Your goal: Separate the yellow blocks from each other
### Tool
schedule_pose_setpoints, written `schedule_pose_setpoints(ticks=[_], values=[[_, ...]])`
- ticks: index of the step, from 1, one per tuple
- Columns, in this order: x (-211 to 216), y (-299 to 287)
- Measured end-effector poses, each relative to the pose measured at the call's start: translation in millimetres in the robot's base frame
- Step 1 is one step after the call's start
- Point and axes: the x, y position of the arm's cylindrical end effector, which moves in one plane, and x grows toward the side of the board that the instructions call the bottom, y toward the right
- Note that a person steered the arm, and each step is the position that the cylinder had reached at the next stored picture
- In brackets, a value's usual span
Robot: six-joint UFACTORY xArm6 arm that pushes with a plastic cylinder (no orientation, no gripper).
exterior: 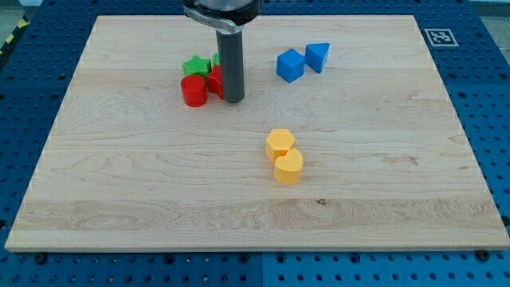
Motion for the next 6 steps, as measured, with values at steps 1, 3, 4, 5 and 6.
schedule_pose_setpoints(ticks=[1,3,4,5,6], values=[[12.8,9.9],[60.2,37.1],[62.2,63.0],[62.2,90.7],[59.3,66.5]])
